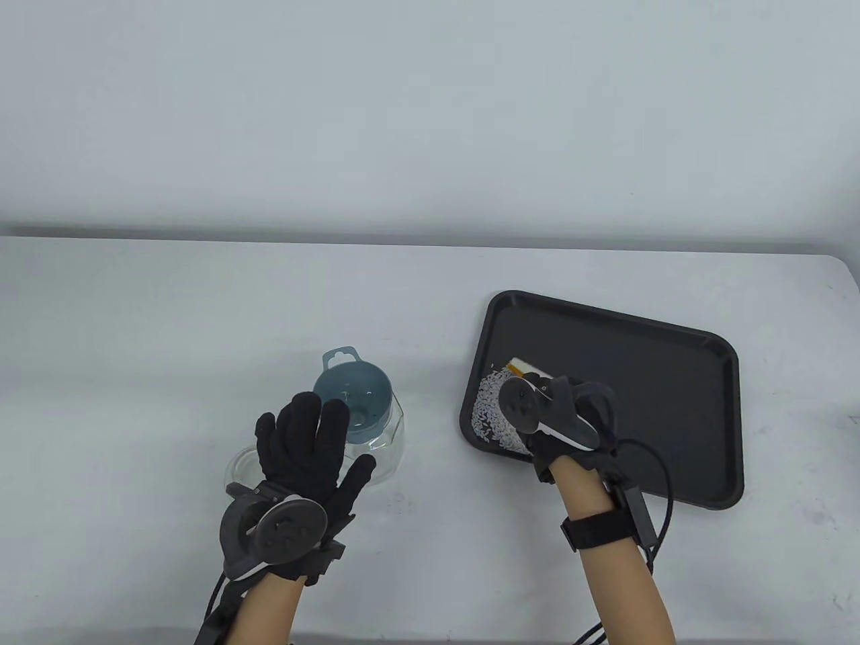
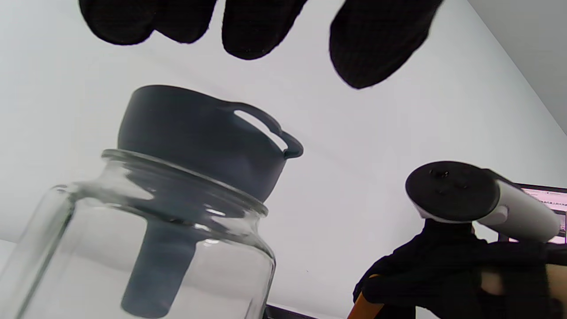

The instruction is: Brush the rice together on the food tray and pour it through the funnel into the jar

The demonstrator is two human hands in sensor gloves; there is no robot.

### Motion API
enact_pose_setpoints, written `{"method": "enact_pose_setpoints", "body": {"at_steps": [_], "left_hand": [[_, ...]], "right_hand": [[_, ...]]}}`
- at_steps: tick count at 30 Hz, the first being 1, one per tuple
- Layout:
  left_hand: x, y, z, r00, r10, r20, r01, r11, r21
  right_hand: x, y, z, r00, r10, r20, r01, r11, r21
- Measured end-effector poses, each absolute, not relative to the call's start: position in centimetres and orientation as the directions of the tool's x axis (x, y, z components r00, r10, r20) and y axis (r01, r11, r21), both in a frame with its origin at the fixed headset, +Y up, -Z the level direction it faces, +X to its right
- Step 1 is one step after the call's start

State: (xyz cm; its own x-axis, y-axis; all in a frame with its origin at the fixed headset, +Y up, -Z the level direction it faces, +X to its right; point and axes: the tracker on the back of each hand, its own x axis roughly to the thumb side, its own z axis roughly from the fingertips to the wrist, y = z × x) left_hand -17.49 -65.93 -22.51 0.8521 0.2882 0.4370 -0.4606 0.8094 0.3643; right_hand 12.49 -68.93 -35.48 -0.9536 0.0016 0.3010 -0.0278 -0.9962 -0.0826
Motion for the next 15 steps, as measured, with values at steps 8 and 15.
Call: {"method": "enact_pose_setpoints", "body": {"at_steps": [8,15], "left_hand": [[-17.1,-66.0,-22.5,0.851,0.283,0.442,-0.457,0.814,0.359],[-17.1,-65.9,-22.6,0.850,0.281,0.446,-0.457,0.814,0.358]], "right_hand": [[13.9,-66.4,-35.1,-0.970,-0.129,0.205,0.067,-0.956,-0.285],[13.7,-71.2,-38.2,-0.982,-0.143,0.123,0.122,-0.979,-0.164]]}}
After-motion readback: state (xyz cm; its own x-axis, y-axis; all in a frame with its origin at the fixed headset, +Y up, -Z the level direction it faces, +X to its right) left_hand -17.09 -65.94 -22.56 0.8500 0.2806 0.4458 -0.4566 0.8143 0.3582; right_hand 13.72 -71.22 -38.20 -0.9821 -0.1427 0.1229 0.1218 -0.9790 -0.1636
